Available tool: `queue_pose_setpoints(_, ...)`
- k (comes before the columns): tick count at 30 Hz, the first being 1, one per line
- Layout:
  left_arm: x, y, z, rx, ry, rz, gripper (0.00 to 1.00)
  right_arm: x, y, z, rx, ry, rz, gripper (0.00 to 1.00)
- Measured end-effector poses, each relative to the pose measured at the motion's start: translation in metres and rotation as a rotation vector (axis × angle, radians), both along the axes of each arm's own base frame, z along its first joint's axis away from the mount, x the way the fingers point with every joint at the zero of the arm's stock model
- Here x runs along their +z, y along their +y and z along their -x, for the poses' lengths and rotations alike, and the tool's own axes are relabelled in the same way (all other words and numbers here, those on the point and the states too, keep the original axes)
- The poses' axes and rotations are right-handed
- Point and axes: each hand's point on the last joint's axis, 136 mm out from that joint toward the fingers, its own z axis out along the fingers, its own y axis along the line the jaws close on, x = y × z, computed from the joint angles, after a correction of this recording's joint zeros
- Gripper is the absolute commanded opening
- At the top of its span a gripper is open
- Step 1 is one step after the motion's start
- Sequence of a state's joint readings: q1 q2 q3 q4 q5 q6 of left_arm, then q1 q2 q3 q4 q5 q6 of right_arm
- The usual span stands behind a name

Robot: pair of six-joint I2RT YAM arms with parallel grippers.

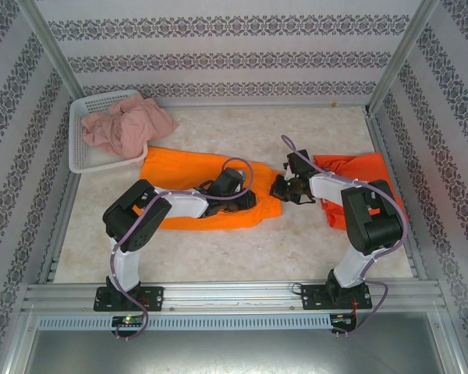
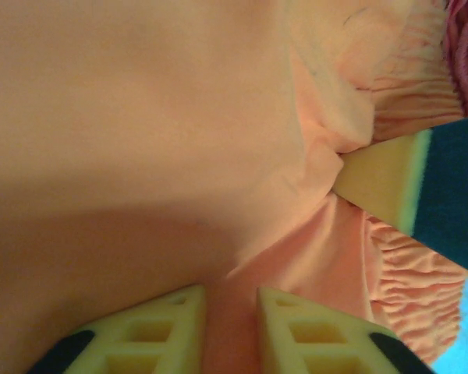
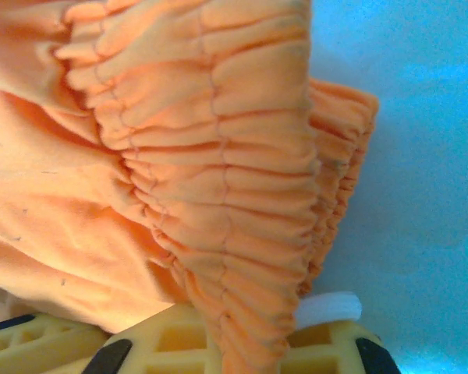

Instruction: Fold and stack the shorts

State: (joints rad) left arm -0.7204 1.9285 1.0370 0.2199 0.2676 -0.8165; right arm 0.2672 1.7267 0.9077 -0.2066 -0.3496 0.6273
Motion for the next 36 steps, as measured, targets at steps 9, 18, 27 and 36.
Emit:
queue_pose_setpoints(9,0.130,0.068,-0.013,0.112,-0.240,0.068,0.77,0.043,-0.044,0.003,0.029,-0.074,0.238,0.00)
queue_pose_setpoints(18,0.142,0.145,0.011,0.223,-0.295,0.008,0.85,0.145,-0.100,-0.016,0.113,-0.206,0.548,0.00)
queue_pose_setpoints(27,0.096,0.164,0.032,0.232,-0.201,-0.054,0.83,0.211,-0.121,-0.038,0.181,-0.228,0.730,0.00)
queue_pose_setpoints(36,0.088,0.159,0.039,0.207,-0.174,-0.019,0.74,0.227,-0.108,-0.055,0.257,-0.168,0.795,0.00)
